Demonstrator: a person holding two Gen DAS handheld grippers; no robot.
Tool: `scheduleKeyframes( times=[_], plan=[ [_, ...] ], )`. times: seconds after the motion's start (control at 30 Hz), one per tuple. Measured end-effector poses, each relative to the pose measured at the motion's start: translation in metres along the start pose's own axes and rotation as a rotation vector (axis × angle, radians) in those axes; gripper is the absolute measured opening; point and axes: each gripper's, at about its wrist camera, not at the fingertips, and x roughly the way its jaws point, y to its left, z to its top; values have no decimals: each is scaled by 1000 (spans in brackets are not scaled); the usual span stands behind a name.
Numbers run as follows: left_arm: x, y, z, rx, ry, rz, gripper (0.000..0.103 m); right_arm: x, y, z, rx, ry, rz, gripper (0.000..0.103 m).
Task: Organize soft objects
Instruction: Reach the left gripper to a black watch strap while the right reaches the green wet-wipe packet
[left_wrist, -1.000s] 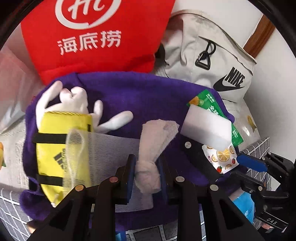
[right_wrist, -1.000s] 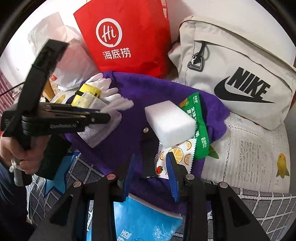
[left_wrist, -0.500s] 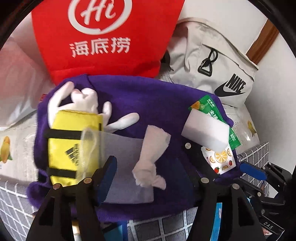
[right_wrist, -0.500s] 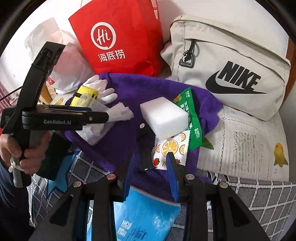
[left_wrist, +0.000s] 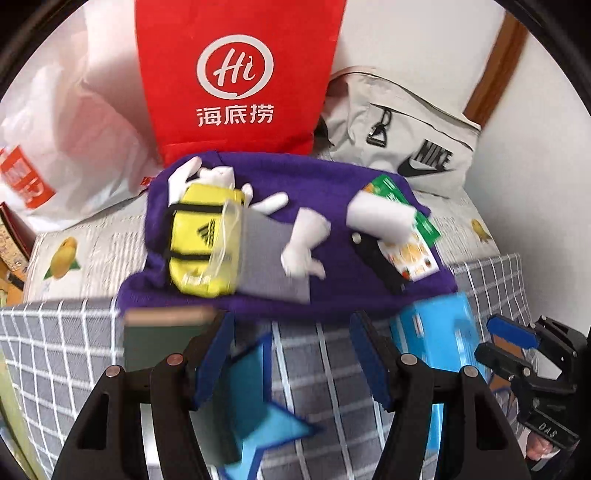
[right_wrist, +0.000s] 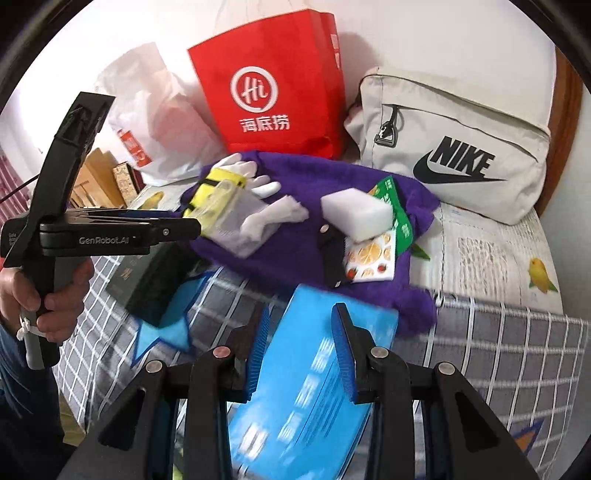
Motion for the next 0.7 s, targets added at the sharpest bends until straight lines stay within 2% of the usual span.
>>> scheduleKeyframes(
  times=[0.33, 0.37, 0.43, 0.5, 0.7],
  plan=[
    [-32, -1, -74, 9, -1, -20, 63, -41, 39, -74, -10, -21, 11, 40],
    [-36, 0, -82, 9, -3, -20, 63, -44, 44, -83, -12, -22, 22, 42],
    [-41, 2, -92, 7, -11, -19, 63, -46, 52, -99, -14, -24, 40, 58],
    [-46, 5, -104, -5, -16, -27, 63, -47, 60, -116, -14, -30, 49, 60],
    [-49, 12, -138, -36, -18, -63, 63, -28, 76, -157, -43, 30, 73, 62]
  ],
)
